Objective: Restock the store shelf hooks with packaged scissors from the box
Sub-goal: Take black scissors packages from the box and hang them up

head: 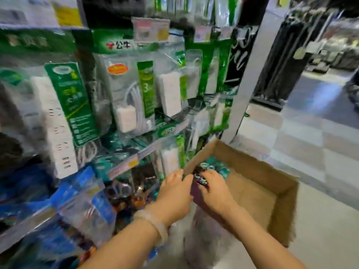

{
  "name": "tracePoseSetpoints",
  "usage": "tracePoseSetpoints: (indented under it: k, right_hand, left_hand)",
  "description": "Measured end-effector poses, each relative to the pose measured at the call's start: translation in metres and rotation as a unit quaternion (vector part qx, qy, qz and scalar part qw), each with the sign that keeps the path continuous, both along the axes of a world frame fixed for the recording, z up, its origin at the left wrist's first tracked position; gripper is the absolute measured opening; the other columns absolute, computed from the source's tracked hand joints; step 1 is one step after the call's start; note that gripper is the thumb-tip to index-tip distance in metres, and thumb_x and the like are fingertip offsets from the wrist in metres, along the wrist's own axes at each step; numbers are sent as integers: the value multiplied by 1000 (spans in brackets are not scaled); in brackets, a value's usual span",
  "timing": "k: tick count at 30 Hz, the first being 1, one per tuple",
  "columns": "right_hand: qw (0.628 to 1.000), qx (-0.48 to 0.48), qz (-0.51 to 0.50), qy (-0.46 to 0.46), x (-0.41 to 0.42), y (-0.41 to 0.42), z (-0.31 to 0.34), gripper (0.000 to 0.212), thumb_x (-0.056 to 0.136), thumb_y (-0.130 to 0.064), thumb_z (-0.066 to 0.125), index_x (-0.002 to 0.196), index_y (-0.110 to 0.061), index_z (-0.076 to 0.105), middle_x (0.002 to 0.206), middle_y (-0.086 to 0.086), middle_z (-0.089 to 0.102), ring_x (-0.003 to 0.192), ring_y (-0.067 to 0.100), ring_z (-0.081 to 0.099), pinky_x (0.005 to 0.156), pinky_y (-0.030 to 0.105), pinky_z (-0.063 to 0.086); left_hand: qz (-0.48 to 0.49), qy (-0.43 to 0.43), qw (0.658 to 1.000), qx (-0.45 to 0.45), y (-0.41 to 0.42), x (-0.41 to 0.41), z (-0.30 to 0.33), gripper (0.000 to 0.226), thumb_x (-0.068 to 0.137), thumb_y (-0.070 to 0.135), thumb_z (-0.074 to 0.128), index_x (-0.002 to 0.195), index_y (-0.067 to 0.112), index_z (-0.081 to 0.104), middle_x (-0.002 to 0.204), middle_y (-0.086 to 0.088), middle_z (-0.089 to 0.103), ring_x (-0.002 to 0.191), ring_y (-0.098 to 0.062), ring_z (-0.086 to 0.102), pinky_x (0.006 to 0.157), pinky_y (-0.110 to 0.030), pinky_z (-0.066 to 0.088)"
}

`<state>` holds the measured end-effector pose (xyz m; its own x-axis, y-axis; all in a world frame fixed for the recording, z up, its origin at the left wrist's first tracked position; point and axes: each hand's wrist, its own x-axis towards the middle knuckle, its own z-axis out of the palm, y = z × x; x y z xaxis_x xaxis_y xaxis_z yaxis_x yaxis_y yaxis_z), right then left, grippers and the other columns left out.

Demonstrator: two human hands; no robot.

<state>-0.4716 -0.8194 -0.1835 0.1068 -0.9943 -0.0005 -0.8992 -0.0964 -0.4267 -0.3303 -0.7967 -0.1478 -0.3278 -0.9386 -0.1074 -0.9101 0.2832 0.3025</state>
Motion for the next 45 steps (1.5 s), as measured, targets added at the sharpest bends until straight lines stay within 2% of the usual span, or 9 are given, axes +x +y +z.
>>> tracePoseSetpoints:
  k: [3, 12, 22, 25, 27, 32, 37, 40, 45]
  right_hand:
    - [999, 32, -32, 1, -39, -28, -15, 41, 88, -25, 53, 125, -9, 53, 126, 11, 53, 120, 29, 47, 101, 34, 35]
    - [986, 140, -81, -42, -103, -138, -81, 32, 90, -20, 54, 118, -4, 54, 125, 16, 57, 118, 30, 51, 96, 35, 39]
    - [872, 248, -333, -260, -108, -215, -124, 91, 67, -36, 82, 132, -1, 27, 133, 19, 47, 123, 33, 48, 104, 42, 40]
    - [825, 258, -374, -336, -112, -217, -127, 58, 71, -20, 80, 113, -1, 45, 100, 16, 59, 80, 27, 60, 72, 36, 54]
    - [787, 284, -391, -384, -120, -215, -123, 28, 79, -7, 71, 97, -3, 49, 73, 12, 56, 54, 19, 49, 43, 27, 43]
    - [701, 289, -387, -524, -138, -194, -104, 15, 87, 2, 59, 100, -2, 55, 66, 9, 49, 42, 11, 42, 30, 17, 42]
    - [785, 262, -197, -526, -140, -162, -69, 19, 87, -2, 60, 77, -12, 47, 77, 10, 58, 59, 15, 56, 48, 21, 49]
    - [820, 250, -111, -503, -138, -158, -50, 11, 86, -5, 62, 86, -7, 52, 80, 10, 63, 67, 16, 60, 51, 19, 51]
    - [817, 247, -183, -489, -140, -175, -63, 19, 93, -20, 55, 103, -4, 57, 87, 20, 64, 67, 18, 57, 52, 21, 46]
  left_hand:
    - [-2, 3, 1000, 14, -28, -32, -10, 55, 90, 28, 52, 141, 18, 31, 153, -10, 20, 142, -28, 17, 115, -42, 21]
    - [48, 2, 995, 86, -114, -92, -40, 54, 94, 26, 50, 142, 16, 30, 151, -8, 25, 139, -27, 23, 112, -40, 26]
    - [105, 90, 986, 92, -157, -101, -72, 46, 93, 24, 53, 136, 17, 42, 140, -4, 42, 129, -22, 39, 106, -30, 33]
    - [119, 110, 982, 98, -164, -102, -71, 44, 93, 24, 52, 135, 16, 42, 136, -5, 44, 126, -21, 42, 101, -28, 34]
    - [127, 118, 979, 106, -170, -105, -69, 44, 94, 25, 52, 136, 17, 42, 135, -6, 45, 124, -21, 45, 100, -28, 35]
    - [143, 139, 972, 121, -179, -122, -64, 46, 91, 27, 55, 134, 15, 44, 137, -6, 50, 123, -22, 50, 103, -36, 41]
    - [202, 205, 951, 114, -182, -137, -58, 42, 84, 25, 64, 122, 11, 51, 123, -7, 60, 113, -25, 57, 90, -29, 43]
    - [289, 344, 884, 129, -180, -137, -55, 34, 80, 9, 68, 113, 9, 60, 108, -6, 66, 103, -25, 62, 90, -34, 49]
    - [407, 449, 783, 138, -175, -112, -63, 26, 81, 2, 67, 107, 0, 62, 103, -13, 67, 90, -27, 63, 80, -35, 50]
